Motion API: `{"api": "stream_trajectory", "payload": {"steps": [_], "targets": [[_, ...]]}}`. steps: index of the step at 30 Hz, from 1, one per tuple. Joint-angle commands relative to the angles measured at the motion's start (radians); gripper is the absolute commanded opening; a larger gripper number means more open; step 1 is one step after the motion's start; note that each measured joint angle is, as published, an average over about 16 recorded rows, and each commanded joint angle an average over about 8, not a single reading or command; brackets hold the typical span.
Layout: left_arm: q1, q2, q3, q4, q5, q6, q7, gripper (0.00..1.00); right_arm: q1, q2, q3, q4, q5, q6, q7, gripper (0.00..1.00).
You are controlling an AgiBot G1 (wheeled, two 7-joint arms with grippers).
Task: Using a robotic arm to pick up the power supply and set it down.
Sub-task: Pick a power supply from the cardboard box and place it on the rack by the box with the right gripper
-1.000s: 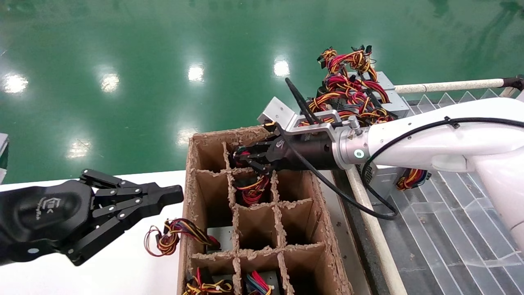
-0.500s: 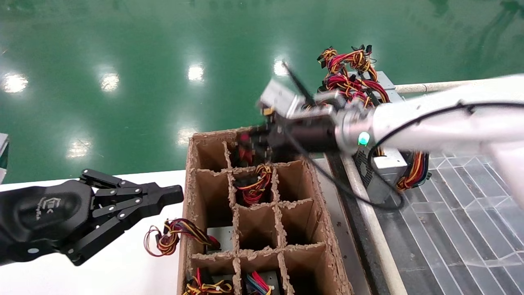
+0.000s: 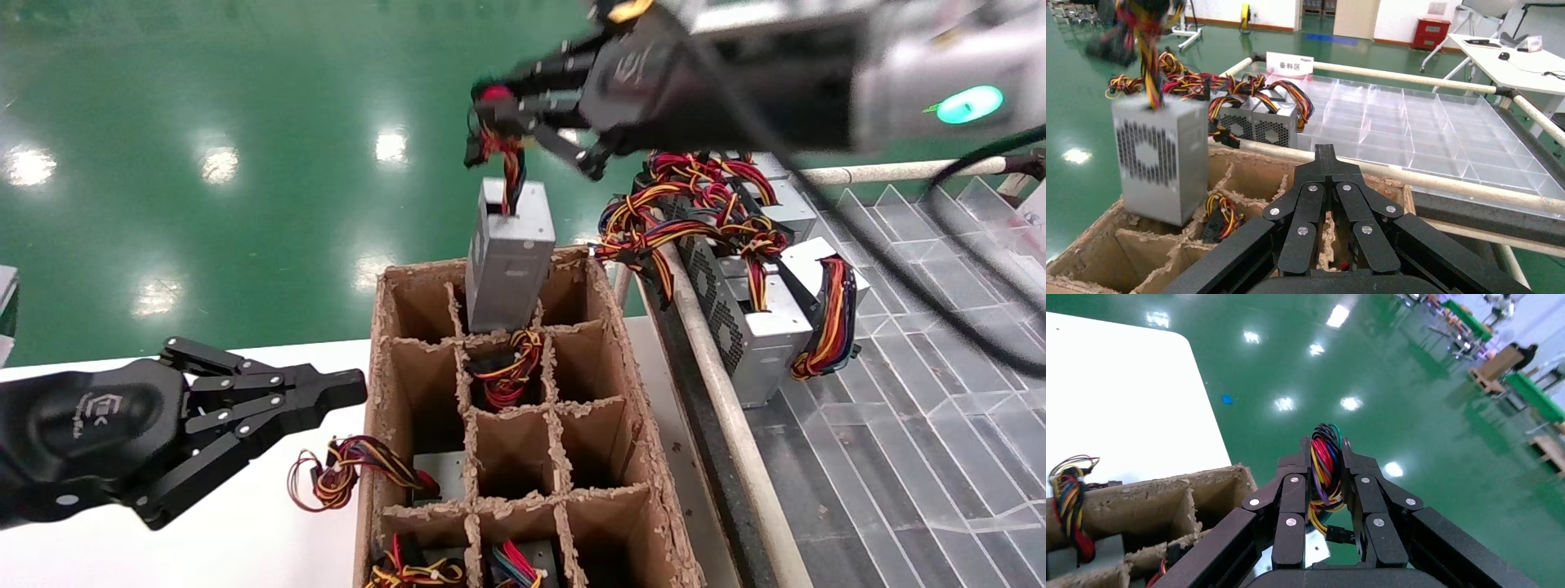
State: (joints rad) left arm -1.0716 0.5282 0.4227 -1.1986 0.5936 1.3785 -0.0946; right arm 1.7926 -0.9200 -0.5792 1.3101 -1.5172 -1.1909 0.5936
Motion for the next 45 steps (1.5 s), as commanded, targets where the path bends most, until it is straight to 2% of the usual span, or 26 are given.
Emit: {"api": "stream_trajectory", "payload": {"steps": [1, 6, 14, 18, 22, 27, 32, 39, 45], "targets": [[0.000, 0.000, 0.000, 0.000, 0.000, 0.000, 0.000, 0.00, 0.021, 0.032, 0.015, 0.048, 0.013, -0.018, 0.026, 0.00], [0.000, 0.000, 0.000, 0.000, 0.000, 0.000, 0.000, 0.00, 0.097, 0.107, 0.059, 0.053, 0.112, -0.124, 0.026, 0.00], [0.000, 0.000, 0.000, 0.000, 0.000, 0.000, 0.000, 0.00, 0.224, 0.241, 0.107, 0.051, 0.308, -0.341, 0.033, 0.00], [0.000, 0.000, 0.000, 0.000, 0.000, 0.000, 0.000, 0.00, 0.291, 0.317, 0.100, 0.050, 0.347, -0.372, 0.033, 0.00], [0.000, 0.000, 0.000, 0.000, 0.000, 0.000, 0.000, 0.00, 0.356, 0.387, 0.070, 0.050, 0.339, -0.374, 0.024, 0.00], [0.000, 0.000, 0.000, 0.000, 0.000, 0.000, 0.000, 0.00, 0.421, 0.454, 0.021, 0.048, 0.287, -0.368, 0.014, 0.00], [0.000, 0.000, 0.000, 0.000, 0.000, 0.000, 0.000, 0.00, 0.465, 0.495, -0.025, 0.045, 0.188, -0.349, 0.003, 0.00], [0.000, 0.000, 0.000, 0.000, 0.000, 0.000, 0.000, 0.00, 0.483, 0.510, -0.080, 0.041, -0.075, -0.253, 0.012, 0.00], [0.000, 0.000, 0.000, 0.000, 0.000, 0.000, 0.000, 0.00, 0.431, 0.491, -0.130, 0.040, -0.279, -0.139, 0.062, 0.00]]}}
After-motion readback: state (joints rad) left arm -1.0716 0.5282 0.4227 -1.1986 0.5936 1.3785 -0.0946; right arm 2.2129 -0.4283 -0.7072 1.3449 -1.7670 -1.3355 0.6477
